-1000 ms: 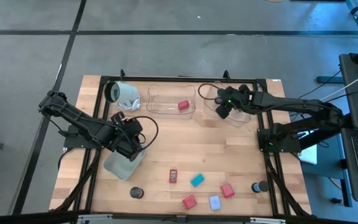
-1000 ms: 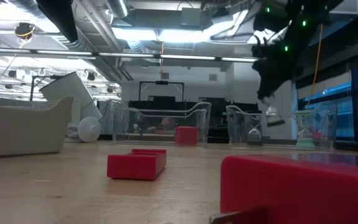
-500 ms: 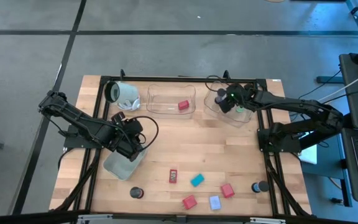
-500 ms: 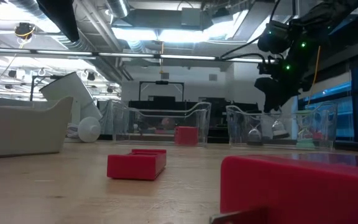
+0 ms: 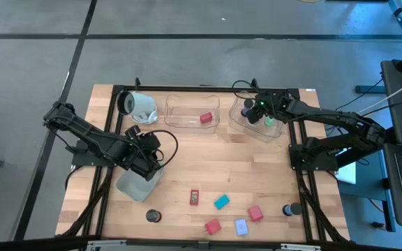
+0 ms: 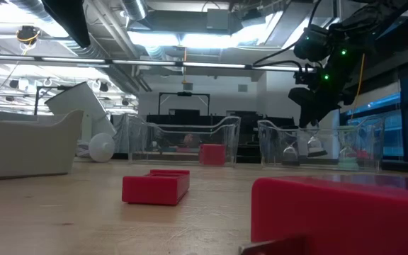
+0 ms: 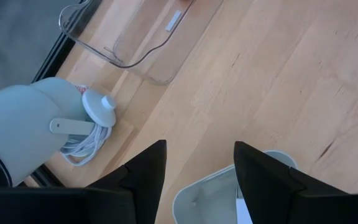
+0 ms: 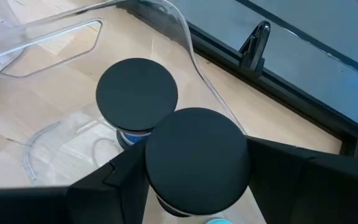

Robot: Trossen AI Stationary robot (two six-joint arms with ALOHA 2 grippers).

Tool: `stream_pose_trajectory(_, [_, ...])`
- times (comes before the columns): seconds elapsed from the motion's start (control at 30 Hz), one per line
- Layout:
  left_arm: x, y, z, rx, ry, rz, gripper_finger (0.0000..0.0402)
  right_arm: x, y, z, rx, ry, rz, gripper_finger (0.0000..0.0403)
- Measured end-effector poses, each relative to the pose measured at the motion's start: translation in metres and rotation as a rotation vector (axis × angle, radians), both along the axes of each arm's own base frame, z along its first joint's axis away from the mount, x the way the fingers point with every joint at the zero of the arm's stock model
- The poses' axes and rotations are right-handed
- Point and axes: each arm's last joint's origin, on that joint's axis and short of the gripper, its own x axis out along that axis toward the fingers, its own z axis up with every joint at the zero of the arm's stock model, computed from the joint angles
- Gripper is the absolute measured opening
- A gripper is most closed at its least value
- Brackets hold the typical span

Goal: Pick & Place Office items
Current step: Put the white hourglass into the right transparent bin

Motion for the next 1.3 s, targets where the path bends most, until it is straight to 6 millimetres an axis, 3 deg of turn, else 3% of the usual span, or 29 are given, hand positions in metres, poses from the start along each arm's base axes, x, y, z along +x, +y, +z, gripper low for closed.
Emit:
stream_pose_trajectory(0.4, [0.000,0.000,0.000,0.000,-0.002,0.001,0.0184,0.005,-0.003,-0.007,-0.015,0.011,-0.012,0.0213])
stream_pose_trajectory(0.7, [0.000,0.000,0.000,-0.005,-0.009,0.012,0.0184,-0.004,0.002,-0.037,-0.058,-0.054,-0.045,0.0213])
stream_pose_trajectory(1.0, [0.000,0.000,0.000,-0.012,-0.013,0.022,0.0184,0.000,0.001,-0.034,-0.063,-0.109,0.003,0.0213])
stream_pose_trajectory(1.3, [0.000,0.000,0.000,-0.013,-0.011,0.021,0.0184,0.000,0.002,-0.033,-0.049,-0.128,-0.012,0.0305])
